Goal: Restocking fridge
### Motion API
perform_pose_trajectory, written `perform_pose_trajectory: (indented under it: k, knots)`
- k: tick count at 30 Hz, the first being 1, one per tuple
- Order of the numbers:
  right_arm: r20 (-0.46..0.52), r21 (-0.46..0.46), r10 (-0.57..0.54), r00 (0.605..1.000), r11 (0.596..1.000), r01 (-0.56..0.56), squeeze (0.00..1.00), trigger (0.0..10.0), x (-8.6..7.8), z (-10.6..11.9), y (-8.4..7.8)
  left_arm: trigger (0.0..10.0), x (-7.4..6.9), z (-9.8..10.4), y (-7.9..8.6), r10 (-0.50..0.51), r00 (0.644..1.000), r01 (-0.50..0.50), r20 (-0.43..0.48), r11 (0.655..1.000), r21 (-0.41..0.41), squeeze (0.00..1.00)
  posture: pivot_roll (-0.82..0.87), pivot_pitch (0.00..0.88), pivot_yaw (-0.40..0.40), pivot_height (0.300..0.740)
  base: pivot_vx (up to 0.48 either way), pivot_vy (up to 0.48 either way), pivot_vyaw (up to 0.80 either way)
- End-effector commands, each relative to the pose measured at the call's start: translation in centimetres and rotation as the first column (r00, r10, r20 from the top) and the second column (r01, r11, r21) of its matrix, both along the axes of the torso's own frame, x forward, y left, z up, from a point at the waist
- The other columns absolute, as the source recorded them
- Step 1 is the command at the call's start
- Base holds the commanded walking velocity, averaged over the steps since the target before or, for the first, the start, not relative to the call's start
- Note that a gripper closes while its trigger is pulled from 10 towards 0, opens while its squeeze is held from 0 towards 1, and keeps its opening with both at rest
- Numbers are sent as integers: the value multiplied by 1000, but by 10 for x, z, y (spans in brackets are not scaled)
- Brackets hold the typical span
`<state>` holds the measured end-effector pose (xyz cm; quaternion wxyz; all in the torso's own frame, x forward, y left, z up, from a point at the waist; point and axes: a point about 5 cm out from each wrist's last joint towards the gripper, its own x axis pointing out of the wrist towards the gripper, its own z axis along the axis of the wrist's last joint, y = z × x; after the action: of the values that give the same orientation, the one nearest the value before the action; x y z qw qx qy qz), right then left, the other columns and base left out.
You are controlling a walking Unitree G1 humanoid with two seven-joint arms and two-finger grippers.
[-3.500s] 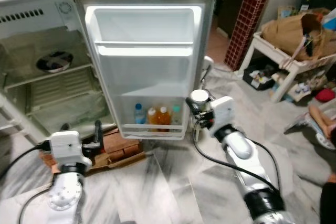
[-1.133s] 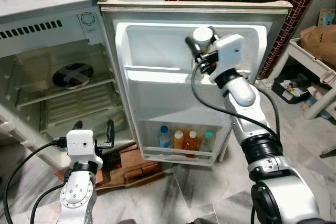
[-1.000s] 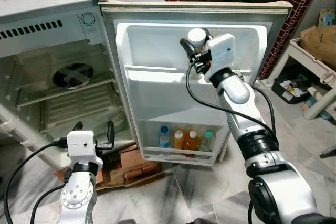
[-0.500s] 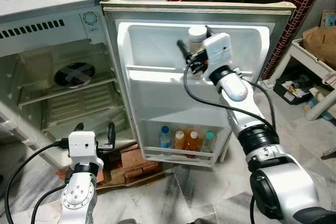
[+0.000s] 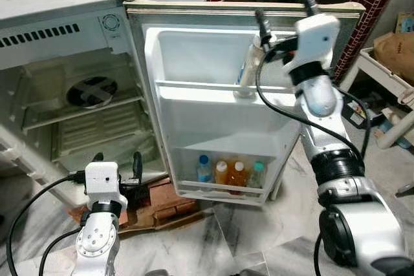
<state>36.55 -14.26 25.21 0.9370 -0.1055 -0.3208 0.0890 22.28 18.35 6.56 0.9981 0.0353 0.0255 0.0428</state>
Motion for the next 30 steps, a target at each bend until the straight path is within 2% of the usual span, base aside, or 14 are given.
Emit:
perform_pose_trajectory:
  k: [1, 6, 7, 9, 10, 11, 15, 16, 17, 25, 28, 30]
  knots:
    - [19, 27, 13, 1000, 1000, -14, 1000, 10000, -7, 0, 2, 10000, 1, -1, 2, 5, 1000, -5, -10, 1000, 14, 0, 50, 19, 12, 740, 0, -360, 0]
    - [-20, 28, 40, 999, 999, -39, 1000, 10000, -18, -16, 6, 10000, 2, 0, 2, 4, 1000, -4, -8, 1000, 14, 0, 43, 17, 19, 740, 0, -426, 0]
    - [-27, 37, 37, 999, 999, -36, 902, 10000, -19, -17, 5, 10000, 3, 0, 2, 3, 1000, -3, -8, 1000, 14, 0, 43, 15, 21, 740, 0, -428, 0]
    - [-33, 47, 33, 999, 998, -31, 902, 10000, -20, -18, 4, 10000, 3, 0, 3, 3, 1000, -3, -8, 1000, 15, 0, 41, 15, 21, 740, 0, -428, 0]
    - [-37, 50, 23, 999, 999, -21, 227, 10000, -21, -18, 3, 10000, 4, 0, 3, 2, 1000, -2, -8, 1000, 16, 0, 39, 13, 21, 740, 0, -401, 0]
    - [-42, 43, -5, 999, 999, 7, 137, 10000, -23, -19, -1, 10000, 4, 0, 3, 3, 1000, -2, -8, 1000, 17, 0, 38, 12, 21, 740, 0, -401, 0]
    - [-66, 10, -74, 995, 997, 75, 137, 10000, -25, -28, -10, 10000, 5, 0, 3, 3, 1000, -2, -9, 1000, 17, 0, 39, 11, 20, 740, 0, -403, 0]
    - [-70, 4, -84, 994, 996, 85, 24, 10000, -26, -30, -11, 10000, 5, 0, 3, 3, 1000, -3, -10, 1000, 16, 0, 39, 11, 20, 740, 0, -409, 0]
    - [-81, -2, -92, 992, 996, 93, 0, 10000, -27, -33, -12, 10000, 5, 0, 3, 4, 1000, -4, -10, 1000, 15, 0, 39, 12, 19, 740, 0, -416, 0]
    - [-96, -4, -116, 989, 993, 116, 0, 10000, -31, -38, -12, 10000, 4, -1, 4, 5, 1000, -4, -14, 1000, 16, 0, 41, 14, 20, 740, 0, -480, 0]
    - [-153, 90, 2, 988, 996, 12, 0, 10000, -30, -44, -6, 10000, 4, -1, 4, 6, 1000, -6, -13, 1000, 16, 0, 40, 14, 21, 740, 0, -480, 0]
    - [-189, 120, 31, 981, 993, -8, 0, 10000, -29, -47, -5, 10000, 3, -1, 4, 7, 1000, -7, -14, 1000, 16, 0, 40, 14, 21, 740, 0, -480, 0]
